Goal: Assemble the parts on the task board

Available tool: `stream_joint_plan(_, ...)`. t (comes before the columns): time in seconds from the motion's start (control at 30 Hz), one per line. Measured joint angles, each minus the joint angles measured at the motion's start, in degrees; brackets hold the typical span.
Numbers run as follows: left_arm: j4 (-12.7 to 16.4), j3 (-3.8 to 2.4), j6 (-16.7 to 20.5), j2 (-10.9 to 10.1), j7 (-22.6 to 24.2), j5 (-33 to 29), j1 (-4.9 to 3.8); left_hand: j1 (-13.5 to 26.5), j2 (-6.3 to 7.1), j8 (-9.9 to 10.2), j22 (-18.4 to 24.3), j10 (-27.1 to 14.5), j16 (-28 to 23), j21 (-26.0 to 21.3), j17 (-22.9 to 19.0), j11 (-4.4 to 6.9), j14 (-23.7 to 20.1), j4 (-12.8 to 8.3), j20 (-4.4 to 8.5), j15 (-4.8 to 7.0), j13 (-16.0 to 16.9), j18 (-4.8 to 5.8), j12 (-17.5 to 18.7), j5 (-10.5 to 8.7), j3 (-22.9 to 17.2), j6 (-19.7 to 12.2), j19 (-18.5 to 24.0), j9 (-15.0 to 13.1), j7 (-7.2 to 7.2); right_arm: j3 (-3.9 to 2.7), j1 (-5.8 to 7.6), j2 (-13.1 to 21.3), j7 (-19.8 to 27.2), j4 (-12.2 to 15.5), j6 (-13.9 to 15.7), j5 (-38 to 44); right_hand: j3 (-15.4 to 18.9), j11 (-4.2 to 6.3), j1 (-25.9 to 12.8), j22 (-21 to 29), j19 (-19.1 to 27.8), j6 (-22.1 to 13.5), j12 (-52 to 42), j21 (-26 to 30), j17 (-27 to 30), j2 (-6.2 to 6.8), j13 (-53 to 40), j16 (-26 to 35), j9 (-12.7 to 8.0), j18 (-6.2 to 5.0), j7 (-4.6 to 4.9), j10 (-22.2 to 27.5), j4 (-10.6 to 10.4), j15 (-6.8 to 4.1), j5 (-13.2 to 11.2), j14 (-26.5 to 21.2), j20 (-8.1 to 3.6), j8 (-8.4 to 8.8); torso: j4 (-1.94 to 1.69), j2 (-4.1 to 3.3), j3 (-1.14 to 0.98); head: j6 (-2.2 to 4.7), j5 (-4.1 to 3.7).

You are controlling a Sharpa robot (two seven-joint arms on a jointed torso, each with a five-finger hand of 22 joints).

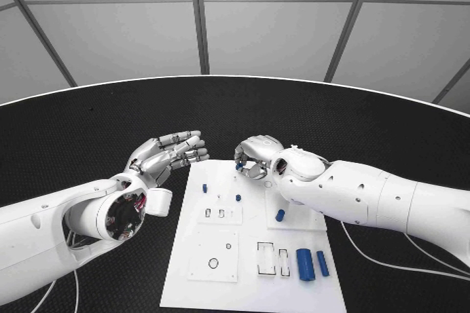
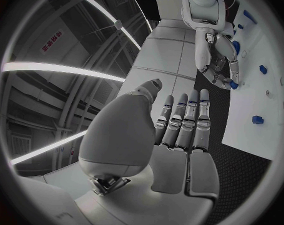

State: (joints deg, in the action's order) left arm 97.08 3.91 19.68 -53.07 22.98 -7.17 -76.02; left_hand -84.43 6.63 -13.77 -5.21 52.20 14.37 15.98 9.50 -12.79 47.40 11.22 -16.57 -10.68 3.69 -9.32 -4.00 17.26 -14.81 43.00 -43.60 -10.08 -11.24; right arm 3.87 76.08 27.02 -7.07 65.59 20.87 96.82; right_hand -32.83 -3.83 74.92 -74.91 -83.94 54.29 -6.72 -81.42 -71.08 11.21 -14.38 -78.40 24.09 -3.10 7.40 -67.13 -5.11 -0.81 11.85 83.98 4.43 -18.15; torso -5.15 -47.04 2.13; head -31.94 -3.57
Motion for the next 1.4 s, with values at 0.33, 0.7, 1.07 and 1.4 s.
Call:
stream_joint_plan(0.33,-0.2,0.00,-0.2,0.0,-0.1,0.0,-0.02,0.0,0.00,0.0,0.1,0.0,0.0,0.0,0.0,0.00,0.0,0.1,0.00,-0.01,0.0,0.00,0.0,0.00,-0.2,0.0,0.0,0.1,0.00,0.01,0.19,0.0,0.3,-0.6,-3.0,0.0,0.6,-1.68,-1.5,1.6,1.5,-6.6,2.7,4.4,3.0,2.19,2.3,1.6,-2.1,0.01,0.77,5.5,-1.1,1.03,-2.3,0.1,1.94,5.55,0.05,-0.03,-0.03,0.09,0.17)
stream_joint_plan(0.7,-0.6,0.00,-0.4,0.1,-0.2,0.0,-0.02,0.0,0.00,0.2,0.1,-0.2,-0.2,0.0,0.0,-0.20,-0.2,-0.3,0.00,-0.20,0.0,0.00,0.0,0.00,-0.6,-0.2,0.0,0.1,0.20,0.01,0.20,2.9,0.6,2.8,0.2,-1.1,0.7,-1.22,-1.5,0.9,1.5,-5.4,2.1,4.2,3.6,2.19,2.5,2.1,-2.0,0.00,0.28,4.4,-1.3,1.19,-1.1,0.0,1.90,5.55,0.10,-0.07,-0.21,0.37,0.06)
stream_joint_plan(1.07,-2.1,0.02,-1.0,0.7,-0.2,0.0,0.01,0.0,0.00,0.2,0.2,-0.2,-0.2,0.0,0.0,-0.20,-0.2,-0.5,0.00,-0.20,0.0,0.01,0.0,0.00,-0.8,-0.2,0.0,0.1,0.20,-0.94,0.20,14.6,-0.4,14.1,4.0,-13.6,1.4,0.37,-2.0,0.0,0.2,-2.8,-4.0,1.2,0.6,3.50,-0.8,-0.5,-1.4,0.01,0.88,-8.3,-2.0,-0.01,0.0,-0.1,0.57,4.84,0.95,0.19,-0.96,1.09,-0.23)
stream_joint_plan(1.4,-3.6,0.03,-1.6,1.5,-0.3,0.0,0.04,0.0,0.00,0.2,0.2,-0.2,-0.2,0.0,0.0,-0.20,-0.2,-0.5,0.00,-0.20,0.0,0.00,0.0,0.00,-0.8,-0.2,0.0,0.1,0.20,-1.23,0.20,21.8,-5.5,15.1,-1.1,-24.0,14.1,0.39,2.8,0.0,-0.1,-9.1,-54.7,-3.9,-3.9,2.40,-50.5,-6.6,1.1,0.92,1.37,-8.2,-8.6,-0.46,0.7,0.0,0.04,0.40,1.49,0.64,-1.64,1.13,-0.35)
